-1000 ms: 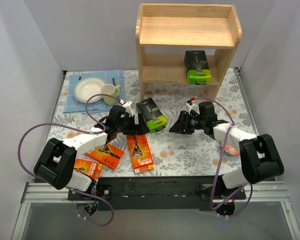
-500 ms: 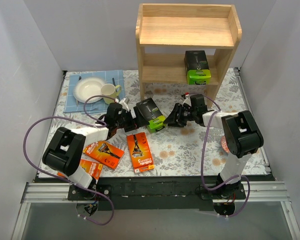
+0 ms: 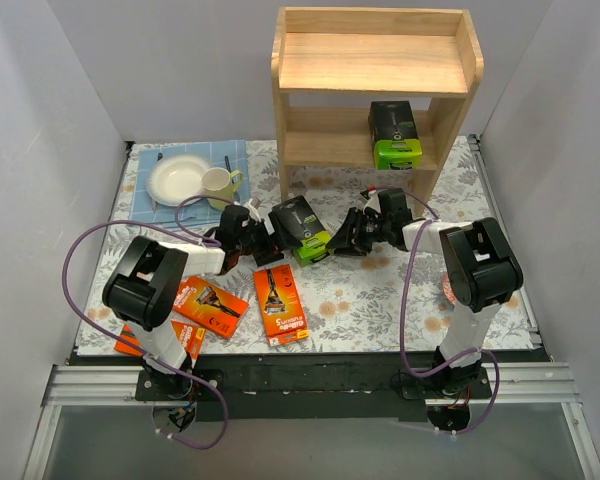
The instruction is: Place and organize the shaving razors onto the shelf
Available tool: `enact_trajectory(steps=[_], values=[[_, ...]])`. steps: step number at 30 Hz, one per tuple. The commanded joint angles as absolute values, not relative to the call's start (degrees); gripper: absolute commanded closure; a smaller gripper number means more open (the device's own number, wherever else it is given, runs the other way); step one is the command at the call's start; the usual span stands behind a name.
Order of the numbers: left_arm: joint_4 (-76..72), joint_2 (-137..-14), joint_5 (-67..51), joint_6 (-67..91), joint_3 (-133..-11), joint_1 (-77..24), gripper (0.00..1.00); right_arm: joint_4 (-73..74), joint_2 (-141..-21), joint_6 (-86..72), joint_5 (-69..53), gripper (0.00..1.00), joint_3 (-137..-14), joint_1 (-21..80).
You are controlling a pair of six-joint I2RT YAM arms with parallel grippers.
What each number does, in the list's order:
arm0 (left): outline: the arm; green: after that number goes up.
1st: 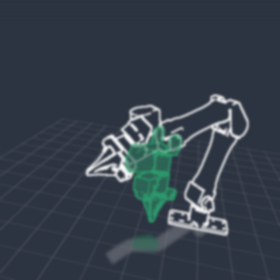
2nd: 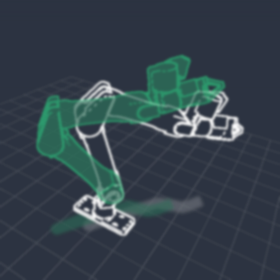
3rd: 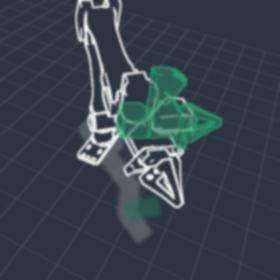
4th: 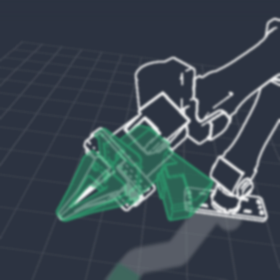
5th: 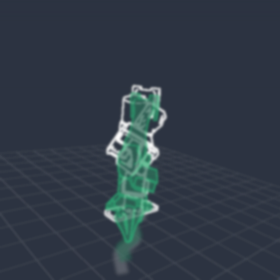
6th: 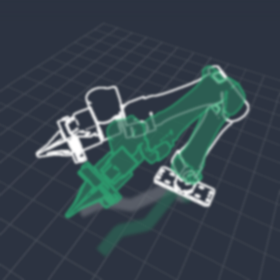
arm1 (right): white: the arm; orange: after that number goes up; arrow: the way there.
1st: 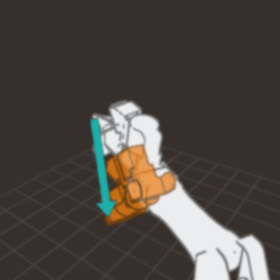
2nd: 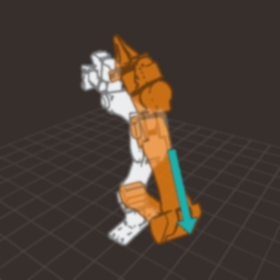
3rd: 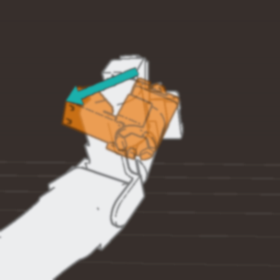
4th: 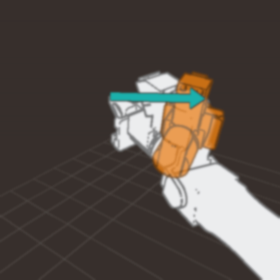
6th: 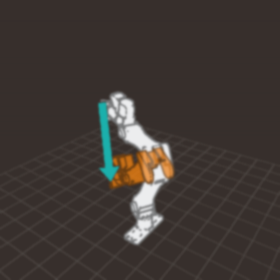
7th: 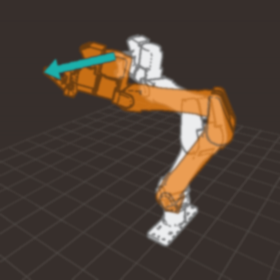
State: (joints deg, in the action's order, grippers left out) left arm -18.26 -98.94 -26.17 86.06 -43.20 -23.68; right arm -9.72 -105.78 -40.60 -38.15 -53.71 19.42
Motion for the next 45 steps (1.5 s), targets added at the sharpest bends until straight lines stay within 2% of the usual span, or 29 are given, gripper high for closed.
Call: enact_trajectory(steps=[1, 11, 14, 15, 17, 21, 27, 28, 31, 35, 43, 45], values=[[-19.8, -99.3, -26.2, 87.5, -45.5, -23.3, 0.21, -9.2, -102.9, -40.6, -39.5, 0.50, -52.7, 20.0], [-20.4, -100.7, -26.5, 88.2, -45.1, -23.1, 0.26, -10.9, -107.0, -42.0, -39.7, 0.57, -54.9, 22.0], [-20.0, -100.5, -26.4, 88.3, -44.7, -23.0, 0.25, -12.0, -108.4, -41.3, -40.2, 0.72, -56.2, 22.1], [-20.0, -100.1, -26.5, 88.3, -44.5, -23.0, 0.23, -12.0, -108.5, -41.0, -40.2, 0.84, -56.6, 22.1], [-20.0, -99.6, -26.5, 88.6, -43.9, -22.9, 0.20, -11.3, -108.4, -40.6, -39.6, 0.99, -56.7, 22.1], [-18.6, -97.7, -26.1, 92.4, -42.6, -23.0, 0.09, -11.7, -105.3, -42.9, -40.7, 0.99, -56.2, 22.1], [-16.9, -93.8, -27.0, 100.5, -40.2, -23.0, 0.03, -11.9, -99.5, -46.8, -40.3, 0.99, -56.4, 23.0], [-14.0, -93.6, -26.8, 105.9, -40.3, -23.1, 0.02, -12.0, -98.6, -46.7, -40.1, 0.99, -56.3, 23.3], [-8.3, -93.3, -23.6, 114.7, -41.2, -23.1, 0.04, -14.1, -97.6, -47.8, -39.6, 0.99, -54.8, 24.5], [-9.0, -94.1, -23.1, 123.6, -41.7, -23.5, 0.04, -15.9, -97.1, -48.3, -39.5, 0.99, -53.1, 26.2], [-13.8, -97.0, -25.8, 129.1, -44.7, -24.7, 0.09, -15.4, -97.2, -48.1, -38.0, 0.99, -52.8, 27.7], [-14.8, -97.1, -26.1, 129.9, -44.6, -25.1, 0.14, -15.3, -97.2, -47.7, -37.5, 0.99, -53.2, 27.9]])
